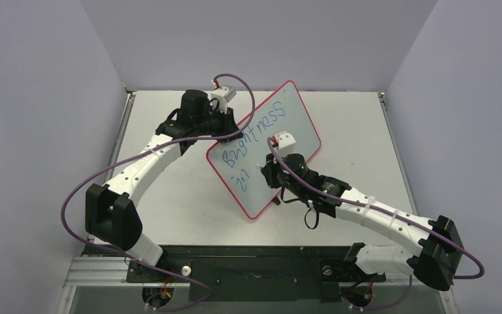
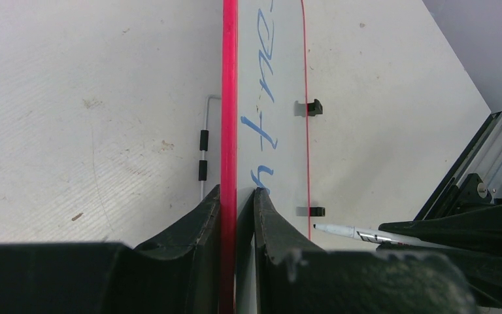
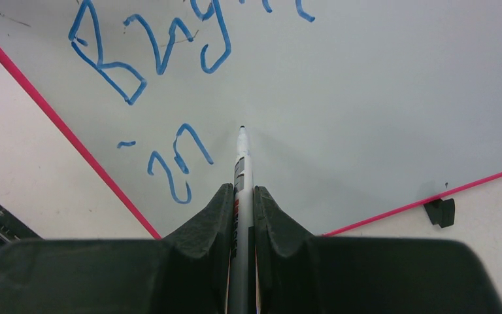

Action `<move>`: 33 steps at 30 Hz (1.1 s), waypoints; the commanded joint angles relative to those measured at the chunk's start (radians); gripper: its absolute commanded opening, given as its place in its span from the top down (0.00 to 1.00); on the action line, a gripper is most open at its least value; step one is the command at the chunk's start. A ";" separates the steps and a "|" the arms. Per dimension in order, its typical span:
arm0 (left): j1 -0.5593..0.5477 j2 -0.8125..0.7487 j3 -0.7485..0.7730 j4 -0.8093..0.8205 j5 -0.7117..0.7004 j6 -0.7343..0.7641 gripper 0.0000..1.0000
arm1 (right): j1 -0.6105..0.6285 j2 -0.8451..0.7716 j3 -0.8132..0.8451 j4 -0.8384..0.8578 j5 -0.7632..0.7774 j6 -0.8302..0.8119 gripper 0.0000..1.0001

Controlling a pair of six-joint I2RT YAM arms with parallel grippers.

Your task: Write a sentence on the whiteboard

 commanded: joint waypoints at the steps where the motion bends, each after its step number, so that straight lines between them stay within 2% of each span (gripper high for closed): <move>1: 0.001 -0.018 0.026 0.073 -0.135 0.117 1.00 | -0.011 0.047 0.085 0.028 -0.015 -0.029 1.00; 13: -0.004 -0.030 0.023 0.075 -0.144 0.118 1.00 | -0.024 0.127 0.122 0.047 -0.041 -0.037 1.00; 33: -0.004 -0.033 0.025 0.075 -0.145 0.118 1.00 | -0.029 0.074 0.003 0.052 -0.030 -0.016 1.00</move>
